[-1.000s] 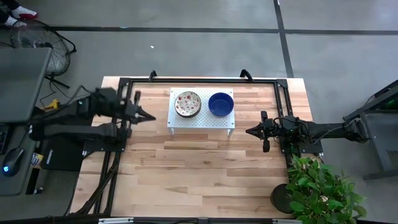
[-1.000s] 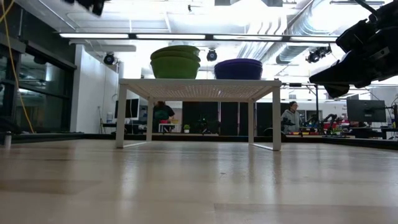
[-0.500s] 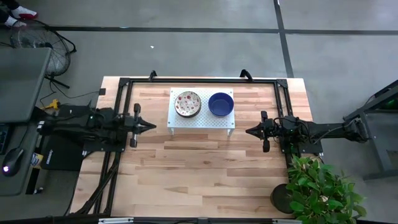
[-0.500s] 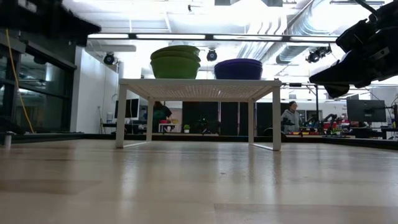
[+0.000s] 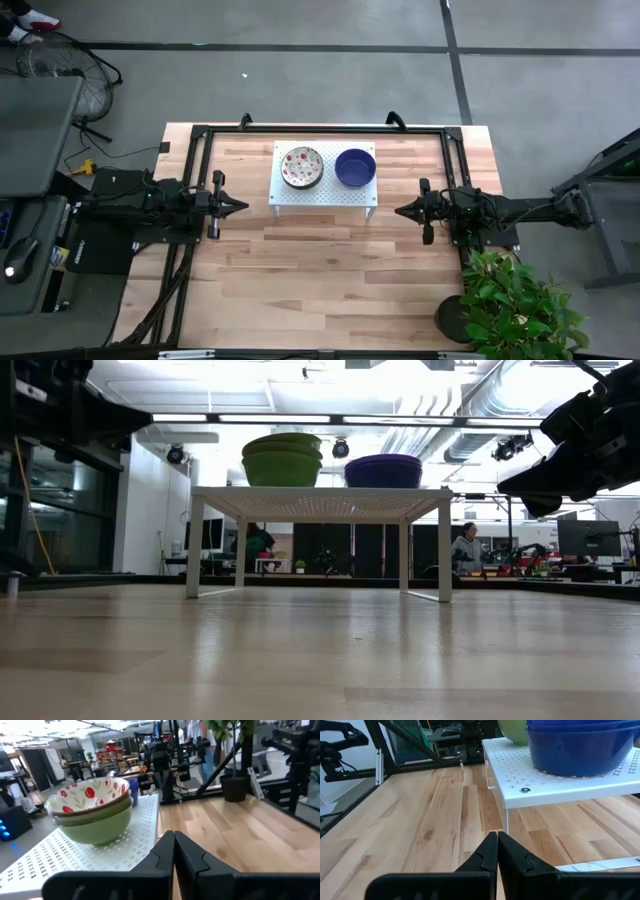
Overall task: Pick & Place Mini bowls
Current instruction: Return to Home Position
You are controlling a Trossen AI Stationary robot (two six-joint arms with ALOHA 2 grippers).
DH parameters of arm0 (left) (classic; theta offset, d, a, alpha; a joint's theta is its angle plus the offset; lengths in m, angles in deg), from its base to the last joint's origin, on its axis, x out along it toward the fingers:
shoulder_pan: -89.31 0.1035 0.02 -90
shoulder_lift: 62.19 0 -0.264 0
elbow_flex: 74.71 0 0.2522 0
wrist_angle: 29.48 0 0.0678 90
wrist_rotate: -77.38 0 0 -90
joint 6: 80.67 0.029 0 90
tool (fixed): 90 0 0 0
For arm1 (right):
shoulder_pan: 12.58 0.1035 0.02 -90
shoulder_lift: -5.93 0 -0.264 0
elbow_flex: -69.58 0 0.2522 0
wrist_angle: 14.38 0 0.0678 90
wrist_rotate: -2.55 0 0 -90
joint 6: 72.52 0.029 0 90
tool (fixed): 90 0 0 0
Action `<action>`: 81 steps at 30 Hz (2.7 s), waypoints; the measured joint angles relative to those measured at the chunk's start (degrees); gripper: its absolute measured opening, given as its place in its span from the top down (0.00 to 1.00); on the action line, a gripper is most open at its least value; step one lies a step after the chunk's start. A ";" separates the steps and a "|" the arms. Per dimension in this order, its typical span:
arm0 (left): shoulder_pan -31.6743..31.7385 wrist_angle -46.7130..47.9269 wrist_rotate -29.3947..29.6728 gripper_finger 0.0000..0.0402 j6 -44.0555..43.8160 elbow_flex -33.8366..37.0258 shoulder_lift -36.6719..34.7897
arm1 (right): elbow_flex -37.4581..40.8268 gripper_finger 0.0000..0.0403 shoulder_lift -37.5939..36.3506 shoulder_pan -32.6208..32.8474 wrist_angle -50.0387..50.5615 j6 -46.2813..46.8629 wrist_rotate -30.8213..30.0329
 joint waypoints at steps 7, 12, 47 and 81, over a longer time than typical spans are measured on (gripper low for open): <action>0.02 -11.09 0.71 1.00 0.10 6.48 0.16 | 0.00 1.00 -0.02 -0.02 0.00 0.02 -0.02; 0.00 -11.77 1.90 1.00 0.43 7.37 0.16 | 0.01 1.00 0.00 -0.02 -0.02 0.00 -0.01; 0.02 -6.14 -2.04 1.00 15.03 7.57 0.27 | 0.02 1.00 0.00 -0.01 -0.02 0.00 -0.02; 0.02 -6.14 -2.02 1.00 15.01 7.57 0.27 | 0.02 1.00 0.00 -0.01 -0.02 0.01 -0.01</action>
